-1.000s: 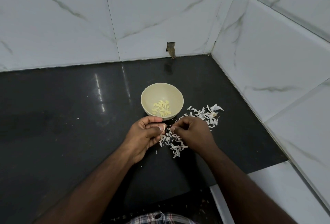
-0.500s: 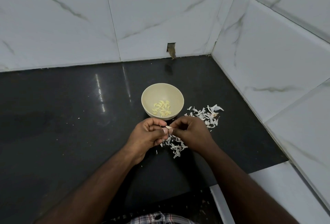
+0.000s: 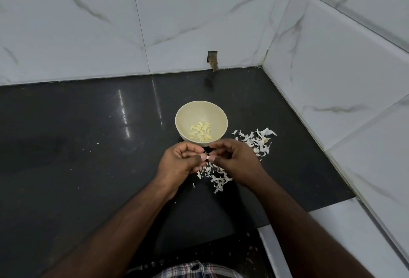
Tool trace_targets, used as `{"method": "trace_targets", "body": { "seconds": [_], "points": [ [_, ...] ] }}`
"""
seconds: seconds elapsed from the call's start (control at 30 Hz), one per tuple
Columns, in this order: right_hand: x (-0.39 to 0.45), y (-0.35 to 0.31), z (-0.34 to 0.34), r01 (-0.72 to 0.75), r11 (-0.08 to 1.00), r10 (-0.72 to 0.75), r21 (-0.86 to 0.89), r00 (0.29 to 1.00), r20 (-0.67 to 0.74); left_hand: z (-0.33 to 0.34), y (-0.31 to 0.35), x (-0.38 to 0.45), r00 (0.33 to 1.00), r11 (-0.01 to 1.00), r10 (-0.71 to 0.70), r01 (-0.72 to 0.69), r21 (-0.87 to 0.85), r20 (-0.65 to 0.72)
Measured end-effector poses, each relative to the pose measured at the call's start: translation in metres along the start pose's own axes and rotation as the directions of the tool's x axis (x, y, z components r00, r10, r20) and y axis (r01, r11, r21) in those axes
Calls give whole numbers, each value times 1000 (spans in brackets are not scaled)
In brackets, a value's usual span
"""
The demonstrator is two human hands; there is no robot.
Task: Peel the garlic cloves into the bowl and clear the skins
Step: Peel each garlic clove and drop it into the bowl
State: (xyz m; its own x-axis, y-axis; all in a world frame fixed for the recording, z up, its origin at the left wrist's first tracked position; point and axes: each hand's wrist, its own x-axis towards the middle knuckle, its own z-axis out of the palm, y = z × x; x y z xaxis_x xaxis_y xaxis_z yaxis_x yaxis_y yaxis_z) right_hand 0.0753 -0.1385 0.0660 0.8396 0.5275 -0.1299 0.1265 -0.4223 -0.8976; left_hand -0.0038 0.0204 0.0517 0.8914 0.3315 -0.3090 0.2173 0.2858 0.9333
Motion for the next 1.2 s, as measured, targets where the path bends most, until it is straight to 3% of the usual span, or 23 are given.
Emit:
{"method": "trace_targets", "body": {
  "seconds": [0.1, 0.23, 0.33, 0.5, 0.7, 0.83, 0.97, 1.07, 1.2],
  "points": [
    [3, -4, 0, 1, 1000, -1, 21, 1000, -16, 1, -2, 0, 1000, 1000, 25, -25, 6, 4],
    [8, -16, -11, 40, 996, -27, 86, 989, -147, -5, -5, 3, 997, 996, 64, -61, 61, -40],
    [22, -22, -15, 73, 997, -79, -33, 962, -263, -9, -9, 6, 997, 976, 47, -34, 214, -54],
    [41, -30, -9, 105, 962, -181, -251, 935, -306, -16, -19, 10, 996, 870, 87, -79, 487, 7],
    [47, -30, -9, 102, 958, -175, -269, 948, -265, -11, -21, 0, 980, 645, 140, -196, 739, 138],
    [31, -21, -19, 91, 974, -150, -206, 944, -292, 1, -28, -1, 952, 508, 159, -306, 805, 261],
    [9, 12, -25, -7, 968, -48, -250, 976, -211, 12, -37, 0, 920, 362, 185, -391, 846, 346],
    [-5, 32, -24, -67, 964, 27, -256, 987, -157, 19, -39, 0, 923, 321, 157, -385, 865, 352],
    [-20, 43, -24, -97, 971, 76, -219, 992, -99, 21, -40, 1, 935, 343, 142, -354, 870, 325]
  ]
}}
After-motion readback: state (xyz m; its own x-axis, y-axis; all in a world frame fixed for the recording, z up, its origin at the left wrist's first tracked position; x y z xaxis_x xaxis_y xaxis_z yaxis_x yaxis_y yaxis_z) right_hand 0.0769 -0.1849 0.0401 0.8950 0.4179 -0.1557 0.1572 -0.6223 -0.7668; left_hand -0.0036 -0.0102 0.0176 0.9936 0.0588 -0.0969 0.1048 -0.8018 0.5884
